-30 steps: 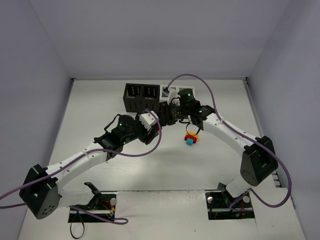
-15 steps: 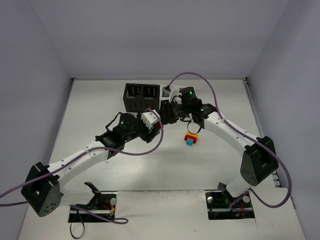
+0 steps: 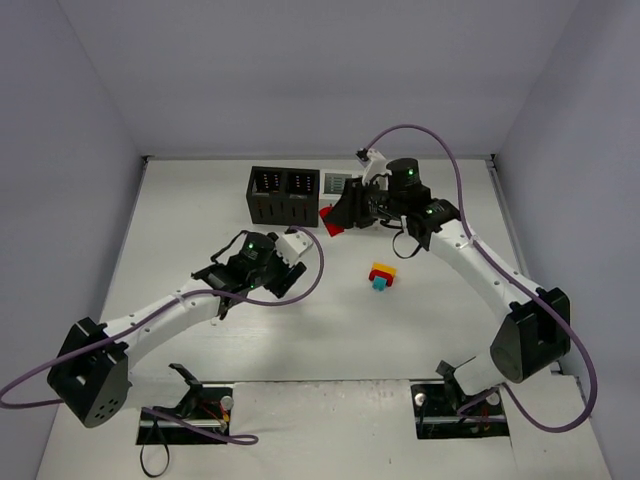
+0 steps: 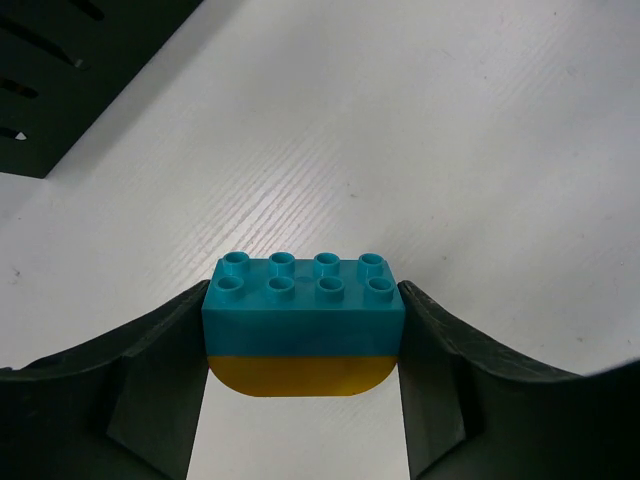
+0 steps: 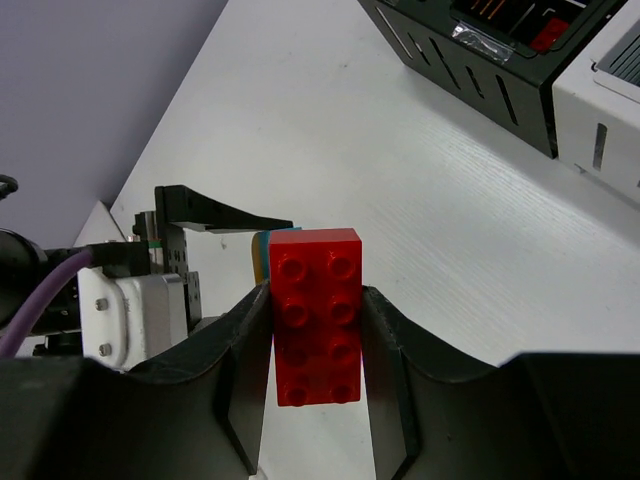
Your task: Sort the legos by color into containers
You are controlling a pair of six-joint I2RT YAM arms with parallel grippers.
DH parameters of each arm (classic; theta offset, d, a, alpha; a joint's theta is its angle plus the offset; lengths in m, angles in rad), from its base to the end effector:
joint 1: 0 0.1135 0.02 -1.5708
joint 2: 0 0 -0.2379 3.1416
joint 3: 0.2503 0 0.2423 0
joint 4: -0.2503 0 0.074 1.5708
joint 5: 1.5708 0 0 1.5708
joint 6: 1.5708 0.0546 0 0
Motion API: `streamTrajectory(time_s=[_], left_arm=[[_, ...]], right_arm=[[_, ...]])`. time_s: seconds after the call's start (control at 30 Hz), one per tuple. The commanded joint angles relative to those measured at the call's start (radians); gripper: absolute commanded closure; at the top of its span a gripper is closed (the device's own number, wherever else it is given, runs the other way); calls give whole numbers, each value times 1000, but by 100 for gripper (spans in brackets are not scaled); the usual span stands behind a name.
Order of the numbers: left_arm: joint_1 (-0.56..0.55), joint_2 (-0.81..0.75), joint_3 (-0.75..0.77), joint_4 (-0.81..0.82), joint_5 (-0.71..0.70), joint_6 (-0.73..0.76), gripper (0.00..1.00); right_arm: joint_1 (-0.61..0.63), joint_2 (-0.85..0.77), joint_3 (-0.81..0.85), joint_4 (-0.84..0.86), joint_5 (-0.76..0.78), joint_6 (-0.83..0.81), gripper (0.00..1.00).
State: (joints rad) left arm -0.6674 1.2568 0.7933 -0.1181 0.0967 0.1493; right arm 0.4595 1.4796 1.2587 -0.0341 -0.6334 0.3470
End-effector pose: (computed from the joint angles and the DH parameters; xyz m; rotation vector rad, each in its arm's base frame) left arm 0.2250 -0.1840 0.2180 0.9163 1.9747 -0.4024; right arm 0.3036 0.1863 0.3278 -0.5778 1.8399 1.1304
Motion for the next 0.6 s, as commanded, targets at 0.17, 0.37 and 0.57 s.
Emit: streamTrajectory(time_s=[0.17,0.37,0.57], left_arm=[[11,-141,11,54,-81,-60,100],[60,-223,4,32,-28,-139,100],[63,-281,-16,17,-14,-188,100]], right_arm=[[10,57,114,100,110,-78,100],[18,198,241,212,185,-173,100],[28,411,418,272,193,-264,100]])
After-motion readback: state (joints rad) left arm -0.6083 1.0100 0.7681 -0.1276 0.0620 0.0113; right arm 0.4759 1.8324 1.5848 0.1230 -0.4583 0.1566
